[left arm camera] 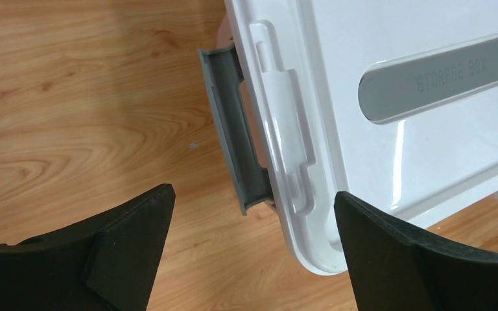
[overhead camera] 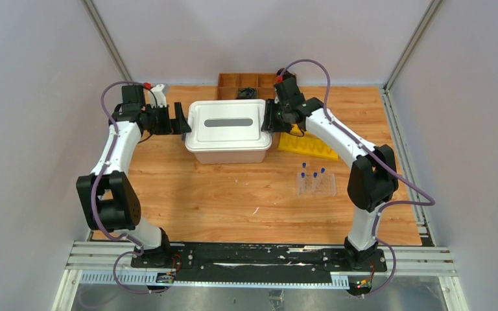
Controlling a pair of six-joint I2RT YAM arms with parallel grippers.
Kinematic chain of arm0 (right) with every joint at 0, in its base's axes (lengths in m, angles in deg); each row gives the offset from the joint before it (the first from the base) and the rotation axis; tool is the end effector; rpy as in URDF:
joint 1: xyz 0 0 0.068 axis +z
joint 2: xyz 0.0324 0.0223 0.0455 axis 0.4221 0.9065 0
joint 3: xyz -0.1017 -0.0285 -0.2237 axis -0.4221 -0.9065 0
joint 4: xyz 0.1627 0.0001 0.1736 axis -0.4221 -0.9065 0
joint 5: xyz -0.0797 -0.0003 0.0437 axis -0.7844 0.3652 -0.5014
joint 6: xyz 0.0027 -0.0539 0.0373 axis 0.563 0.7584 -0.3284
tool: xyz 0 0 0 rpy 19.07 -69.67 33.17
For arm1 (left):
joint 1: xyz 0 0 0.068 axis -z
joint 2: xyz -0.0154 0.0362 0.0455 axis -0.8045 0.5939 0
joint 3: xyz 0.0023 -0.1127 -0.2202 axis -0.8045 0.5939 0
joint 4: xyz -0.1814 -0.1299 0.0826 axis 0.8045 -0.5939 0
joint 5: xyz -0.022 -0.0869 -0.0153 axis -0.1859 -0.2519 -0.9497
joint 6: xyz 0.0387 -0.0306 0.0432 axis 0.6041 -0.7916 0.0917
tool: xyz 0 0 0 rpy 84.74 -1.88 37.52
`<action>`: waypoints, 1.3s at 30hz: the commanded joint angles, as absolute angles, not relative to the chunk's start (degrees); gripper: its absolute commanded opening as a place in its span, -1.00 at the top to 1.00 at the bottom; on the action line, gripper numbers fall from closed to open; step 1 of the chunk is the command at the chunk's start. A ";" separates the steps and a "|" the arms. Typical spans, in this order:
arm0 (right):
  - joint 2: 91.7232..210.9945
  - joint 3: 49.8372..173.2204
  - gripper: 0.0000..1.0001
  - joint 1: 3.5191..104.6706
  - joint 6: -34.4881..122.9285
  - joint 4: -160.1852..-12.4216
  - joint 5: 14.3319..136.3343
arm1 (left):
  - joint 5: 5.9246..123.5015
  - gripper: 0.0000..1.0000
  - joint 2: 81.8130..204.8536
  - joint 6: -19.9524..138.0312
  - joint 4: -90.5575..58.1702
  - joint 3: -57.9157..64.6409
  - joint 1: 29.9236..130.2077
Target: Organize the chemistry lab equipment
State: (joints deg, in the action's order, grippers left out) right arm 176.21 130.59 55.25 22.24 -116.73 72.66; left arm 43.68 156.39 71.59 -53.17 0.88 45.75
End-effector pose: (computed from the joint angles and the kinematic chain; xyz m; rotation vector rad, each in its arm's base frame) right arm 0.3476 0.2082 0.2737 -0.0767 2.3861 0.6109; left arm 0.3203 0.0185 0.2675 0.0904 2.3450 -0.5412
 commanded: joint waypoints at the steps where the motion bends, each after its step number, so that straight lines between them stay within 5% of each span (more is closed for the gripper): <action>1: 177.03 131.86 0.14 56.67 23.94 -121.63 66.79 | 39.58 -1.00 158.12 67.92 -49.24 3.75 44.30; 13: 178.06 134.02 0.40 58.68 25.18 -122.80 62.36 | 24.76 -1.00 164.20 59.57 -38.15 7.31 40.74; 25: 181.06 137.56 0.43 59.67 26.15 -124.94 63.59 | 15.85 -0.99 168.29 54.58 -31.55 7.96 40.82; 33: 181.44 137.95 0.48 60.52 27.37 -125.38 62.52 | 18.33 -0.36 166.14 55.82 -34.97 5.67 42.56; 39: 181.64 137.89 0.53 60.74 27.92 -125.45 63.02 | 24.32 -0.13 164.41 60.83 -41.69 2.77 44.37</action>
